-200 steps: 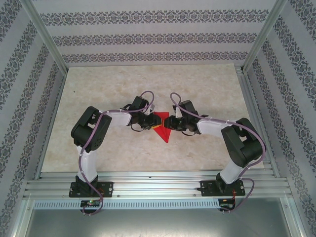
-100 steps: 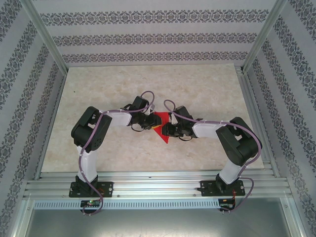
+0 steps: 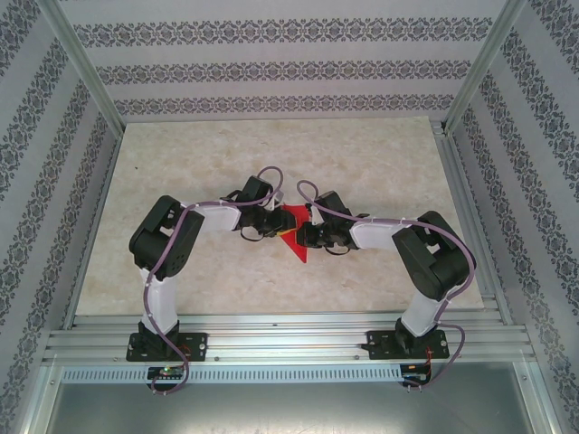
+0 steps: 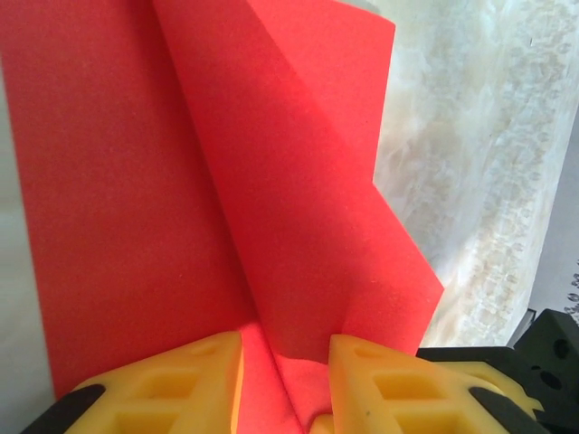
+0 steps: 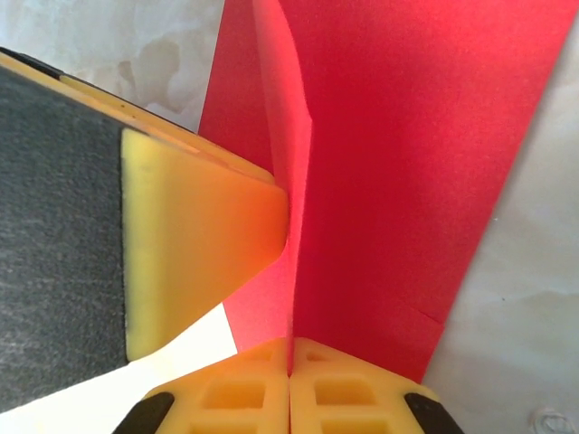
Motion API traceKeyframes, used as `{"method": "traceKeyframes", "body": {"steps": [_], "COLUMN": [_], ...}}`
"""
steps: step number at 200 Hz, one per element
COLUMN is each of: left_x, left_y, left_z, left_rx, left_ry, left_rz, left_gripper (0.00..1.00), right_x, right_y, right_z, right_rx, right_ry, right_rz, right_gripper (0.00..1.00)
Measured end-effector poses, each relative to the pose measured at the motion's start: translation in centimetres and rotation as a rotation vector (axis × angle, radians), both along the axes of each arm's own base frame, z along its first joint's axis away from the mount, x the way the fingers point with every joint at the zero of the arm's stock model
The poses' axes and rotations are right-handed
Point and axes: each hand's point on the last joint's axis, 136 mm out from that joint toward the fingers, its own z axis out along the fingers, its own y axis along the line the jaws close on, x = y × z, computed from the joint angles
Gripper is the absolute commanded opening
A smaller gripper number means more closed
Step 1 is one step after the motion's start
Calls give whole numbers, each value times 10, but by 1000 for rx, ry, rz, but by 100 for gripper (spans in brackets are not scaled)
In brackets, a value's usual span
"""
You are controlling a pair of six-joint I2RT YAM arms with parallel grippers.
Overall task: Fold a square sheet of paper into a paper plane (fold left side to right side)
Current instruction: Fourth fold the wing at the center of the table.
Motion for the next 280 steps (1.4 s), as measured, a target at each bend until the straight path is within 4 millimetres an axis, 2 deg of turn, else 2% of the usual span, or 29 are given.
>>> {"method": "traceKeyframes", "body": {"steps": [25, 83, 167, 212, 242, 280], "left_x": [-3, -3, -9, -10, -10, -10], "left_y": [5, 9, 12, -4, -16, -21], "left_z": [4, 22, 16, 22, 15, 2], "left_rx": [20, 29, 35, 5, 0, 9], "left_ry": [-9, -55, -33, -39, -21, 1], "left_rz": [5, 5, 1, -31, -42, -48], "left_gripper": [37, 35, 26, 22, 21, 20], "right_x": [-1, 1, -3, -4, -3, -2], "right_y": [2, -4, -10, -10, -10, -11], "right_z": [1, 0, -5, -4, -3, -2], "right_rx": [10, 62, 175, 193, 196, 200], "right_ry": [3, 5, 23, 23, 23, 22], "right_rz": [7, -6, -64, -63, -65, -69], "right_gripper": [3, 1, 1, 1, 2, 5]}}
